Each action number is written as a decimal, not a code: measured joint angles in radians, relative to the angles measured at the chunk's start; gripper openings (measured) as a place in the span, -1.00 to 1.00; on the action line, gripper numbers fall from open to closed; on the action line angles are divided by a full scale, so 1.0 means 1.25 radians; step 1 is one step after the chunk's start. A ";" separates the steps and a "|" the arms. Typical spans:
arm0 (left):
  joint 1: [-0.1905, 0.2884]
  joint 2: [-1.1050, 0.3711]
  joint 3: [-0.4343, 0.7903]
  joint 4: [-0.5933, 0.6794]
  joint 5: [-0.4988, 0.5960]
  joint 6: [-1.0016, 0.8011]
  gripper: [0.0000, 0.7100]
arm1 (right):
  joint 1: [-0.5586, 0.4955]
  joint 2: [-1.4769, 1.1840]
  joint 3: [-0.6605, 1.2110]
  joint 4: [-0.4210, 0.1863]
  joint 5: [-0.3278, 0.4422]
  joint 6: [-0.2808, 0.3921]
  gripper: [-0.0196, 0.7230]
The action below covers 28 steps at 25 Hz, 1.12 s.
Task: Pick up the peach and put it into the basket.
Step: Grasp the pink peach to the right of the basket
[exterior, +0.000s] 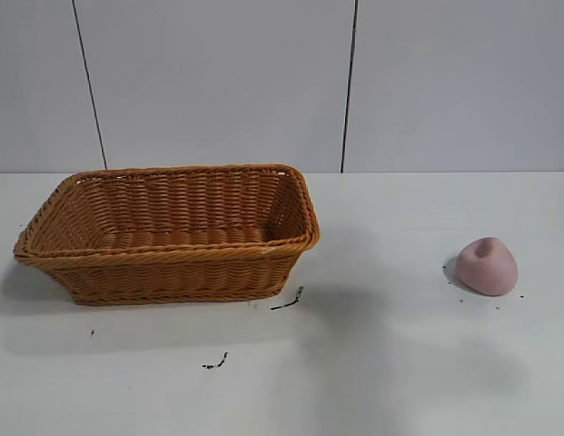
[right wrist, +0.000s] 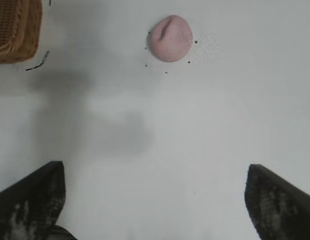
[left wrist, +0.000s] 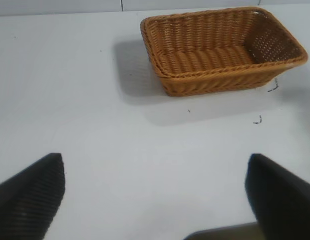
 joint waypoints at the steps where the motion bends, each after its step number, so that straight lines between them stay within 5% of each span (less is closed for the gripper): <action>1: 0.000 0.000 0.000 0.000 0.000 0.000 0.96 | 0.000 0.037 -0.029 0.000 -0.003 0.000 0.88; 20: 0.000 0.000 0.000 0.000 0.000 0.000 0.96 | 0.000 0.434 -0.134 0.002 -0.197 -0.016 0.86; 22: 0.000 0.000 0.000 0.000 0.000 0.000 0.96 | 0.000 0.445 -0.134 0.004 -0.200 -0.016 0.62; 28: 0.000 0.000 0.000 0.000 0.000 0.000 0.96 | 0.000 0.429 -0.136 0.005 -0.201 -0.019 -0.83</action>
